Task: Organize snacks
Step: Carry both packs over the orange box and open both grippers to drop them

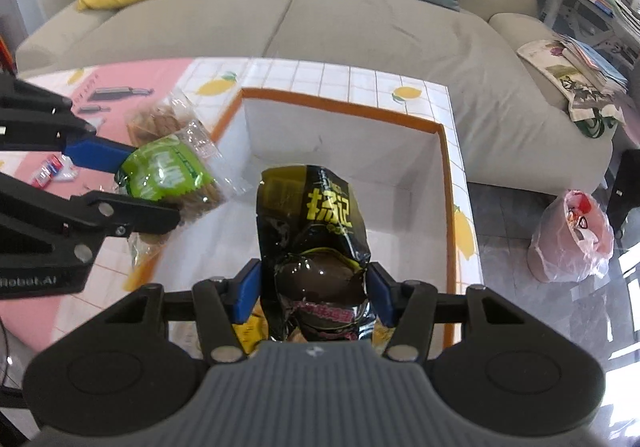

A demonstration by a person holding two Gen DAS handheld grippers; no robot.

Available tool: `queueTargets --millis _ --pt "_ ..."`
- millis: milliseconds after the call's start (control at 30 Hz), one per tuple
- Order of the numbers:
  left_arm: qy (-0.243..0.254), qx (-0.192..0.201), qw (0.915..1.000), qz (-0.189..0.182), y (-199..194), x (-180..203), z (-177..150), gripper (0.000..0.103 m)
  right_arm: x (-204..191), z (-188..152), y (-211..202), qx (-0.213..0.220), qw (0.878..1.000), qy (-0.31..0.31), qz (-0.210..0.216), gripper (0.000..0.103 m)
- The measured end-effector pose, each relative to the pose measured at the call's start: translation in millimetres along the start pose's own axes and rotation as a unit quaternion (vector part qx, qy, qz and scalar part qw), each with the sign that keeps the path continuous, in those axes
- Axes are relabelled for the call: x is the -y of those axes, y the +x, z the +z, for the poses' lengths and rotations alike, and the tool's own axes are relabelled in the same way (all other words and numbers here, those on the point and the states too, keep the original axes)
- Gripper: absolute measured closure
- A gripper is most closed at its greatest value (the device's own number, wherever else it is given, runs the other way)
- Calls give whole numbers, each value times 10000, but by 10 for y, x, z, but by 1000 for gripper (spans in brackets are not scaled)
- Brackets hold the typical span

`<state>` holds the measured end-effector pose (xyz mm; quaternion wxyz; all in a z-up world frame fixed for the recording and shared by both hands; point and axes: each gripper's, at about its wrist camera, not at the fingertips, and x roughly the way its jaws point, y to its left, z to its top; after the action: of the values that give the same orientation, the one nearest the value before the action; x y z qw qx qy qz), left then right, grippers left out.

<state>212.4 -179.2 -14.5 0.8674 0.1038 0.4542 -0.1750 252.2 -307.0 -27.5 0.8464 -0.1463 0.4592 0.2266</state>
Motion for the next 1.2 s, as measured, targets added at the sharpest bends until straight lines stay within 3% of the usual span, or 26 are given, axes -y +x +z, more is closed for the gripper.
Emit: queueTargets --millis 533,833,1100,1200 --pt "274 -591 9978 -89 648 66 25 64 207 39 560 -279 9981 -543 86 47" --pt "397 -815 9958 -99 804 91 45 62 206 20 793 -515 9951 -843 65 46" --pt "506 -675 9964 -43 733 151 82 49 201 19 798 -598 9928 -1035 -88 45" --pt "596 -610 9963 -54 659 173 94 43 202 18 753 -614 9924 -1065 -113 40"
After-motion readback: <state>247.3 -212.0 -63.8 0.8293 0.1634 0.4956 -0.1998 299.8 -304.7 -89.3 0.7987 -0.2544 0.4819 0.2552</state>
